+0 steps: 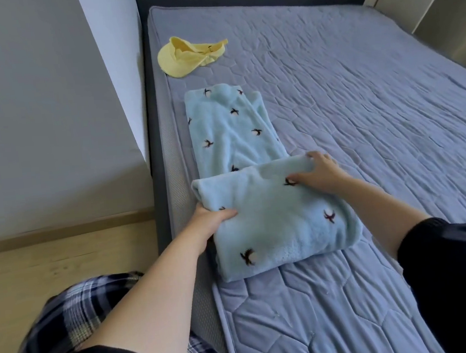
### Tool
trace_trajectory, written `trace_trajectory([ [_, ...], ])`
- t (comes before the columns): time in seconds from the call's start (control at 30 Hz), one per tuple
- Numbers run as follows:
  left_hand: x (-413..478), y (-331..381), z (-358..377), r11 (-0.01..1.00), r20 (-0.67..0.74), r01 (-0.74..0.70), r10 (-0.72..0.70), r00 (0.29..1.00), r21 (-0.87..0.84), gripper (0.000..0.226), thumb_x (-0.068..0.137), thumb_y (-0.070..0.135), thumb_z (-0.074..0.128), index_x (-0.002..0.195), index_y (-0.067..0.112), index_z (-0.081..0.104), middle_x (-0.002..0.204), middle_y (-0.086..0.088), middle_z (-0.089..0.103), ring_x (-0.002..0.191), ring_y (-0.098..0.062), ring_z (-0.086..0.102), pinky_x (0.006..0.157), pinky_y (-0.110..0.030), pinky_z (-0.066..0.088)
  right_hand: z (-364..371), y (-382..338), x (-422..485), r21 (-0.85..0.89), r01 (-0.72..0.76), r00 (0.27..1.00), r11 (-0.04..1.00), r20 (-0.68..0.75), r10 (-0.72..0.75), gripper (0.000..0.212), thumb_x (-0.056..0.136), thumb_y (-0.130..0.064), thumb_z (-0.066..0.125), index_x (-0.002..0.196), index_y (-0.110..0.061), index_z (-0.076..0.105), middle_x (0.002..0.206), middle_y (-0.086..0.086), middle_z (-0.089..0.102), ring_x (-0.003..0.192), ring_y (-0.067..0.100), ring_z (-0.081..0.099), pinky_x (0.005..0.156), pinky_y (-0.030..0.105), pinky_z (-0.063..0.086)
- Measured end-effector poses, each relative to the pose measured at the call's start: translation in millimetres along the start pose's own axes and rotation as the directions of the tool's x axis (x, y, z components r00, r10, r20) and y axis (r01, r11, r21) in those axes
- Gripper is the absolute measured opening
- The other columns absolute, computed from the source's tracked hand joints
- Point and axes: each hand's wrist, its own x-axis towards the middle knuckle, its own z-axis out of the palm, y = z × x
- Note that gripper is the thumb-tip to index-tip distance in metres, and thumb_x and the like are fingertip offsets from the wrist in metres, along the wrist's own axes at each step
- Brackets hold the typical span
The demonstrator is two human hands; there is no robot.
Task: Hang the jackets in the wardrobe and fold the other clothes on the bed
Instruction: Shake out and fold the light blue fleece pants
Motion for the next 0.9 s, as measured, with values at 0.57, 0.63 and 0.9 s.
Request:
trace_trajectory([
  [0.57,9,9,19,0.031,0.319,-0.463,0.684,0.656,0.886,0.054,0.097,0.024,0.043,0.149,0.019,0.027,0.152,-0.006,0.032,0.140,-0.024,0.026,0.111,-0.049,0.025,39,-11,-53,-0.274,0.443,0.832,0.854,-0.230,-0.505,0.058,0.095,-0.037,0.049,0.145,-0.013,0.033,0.153,0.010,0.029,0.141,0.027,0.023,0.117,0.039,0.012],
  [0.63,19,-6,15,0.054,0.310,-0.372,0.450,0.838,0.927,0.050,0.103,0.036,0.023,0.152,0.026,0.017,0.161,0.002,0.007,0.147,-0.019,-0.001,0.118,-0.048,0.007,57,-20,-74,-0.409,0.607,0.756,0.681,0.031,-0.654,0.068,0.091,-0.052,0.048,0.147,-0.016,0.032,0.156,0.010,0.024,0.144,0.025,0.016,0.118,0.038,0.002],
  [0.9,35,-18,6,0.182,0.296,-0.398,0.418,0.859,0.899,0.051,0.103,0.040,0.022,0.152,0.030,0.013,0.161,0.006,-0.002,0.147,-0.013,-0.011,0.118,-0.047,-0.003,90,9,-110,-0.714,0.552,0.685,0.431,0.094,-0.722,0.109,0.047,-0.046,0.087,0.144,-0.022,0.041,0.146,0.020,0.040,0.131,0.038,0.044,0.098,0.062,0.038],
])
